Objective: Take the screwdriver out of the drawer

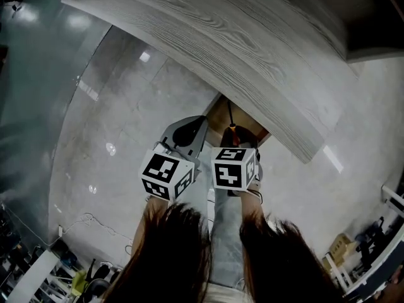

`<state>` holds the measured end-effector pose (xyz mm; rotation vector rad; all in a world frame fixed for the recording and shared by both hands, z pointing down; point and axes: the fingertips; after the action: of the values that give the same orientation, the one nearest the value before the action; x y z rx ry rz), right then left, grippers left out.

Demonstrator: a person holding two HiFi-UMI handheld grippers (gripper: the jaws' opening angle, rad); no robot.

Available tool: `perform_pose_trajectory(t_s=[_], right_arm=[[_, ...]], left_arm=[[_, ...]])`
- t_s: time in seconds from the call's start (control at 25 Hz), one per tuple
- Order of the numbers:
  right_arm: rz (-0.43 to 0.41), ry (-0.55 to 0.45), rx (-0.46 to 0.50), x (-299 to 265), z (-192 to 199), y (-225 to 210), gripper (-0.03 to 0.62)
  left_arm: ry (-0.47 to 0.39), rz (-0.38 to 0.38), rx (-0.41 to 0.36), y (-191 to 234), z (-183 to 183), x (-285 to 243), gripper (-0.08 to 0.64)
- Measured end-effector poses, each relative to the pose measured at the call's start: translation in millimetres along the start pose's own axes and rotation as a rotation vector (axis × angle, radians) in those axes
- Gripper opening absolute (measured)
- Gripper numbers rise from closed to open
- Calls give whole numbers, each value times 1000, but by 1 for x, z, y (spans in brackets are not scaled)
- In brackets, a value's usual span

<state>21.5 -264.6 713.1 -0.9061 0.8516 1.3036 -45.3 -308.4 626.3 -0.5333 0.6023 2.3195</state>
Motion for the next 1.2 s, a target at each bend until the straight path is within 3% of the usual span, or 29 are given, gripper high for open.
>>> perform_pose_trajectory(t_s=[1.2], right_arm=[[-112, -106, 60, 87, 7, 0, 81]], left_arm=[[-47, -182, 39, -61, -13, 71, 17]])
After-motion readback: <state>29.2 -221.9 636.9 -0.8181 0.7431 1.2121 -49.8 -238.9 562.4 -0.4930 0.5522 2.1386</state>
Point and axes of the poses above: the fingertips, and each gripper's own axes: x backward along the fingers, y to its left, z out of its underside, and after that the axes turned 7 degrees about -x, right-handed
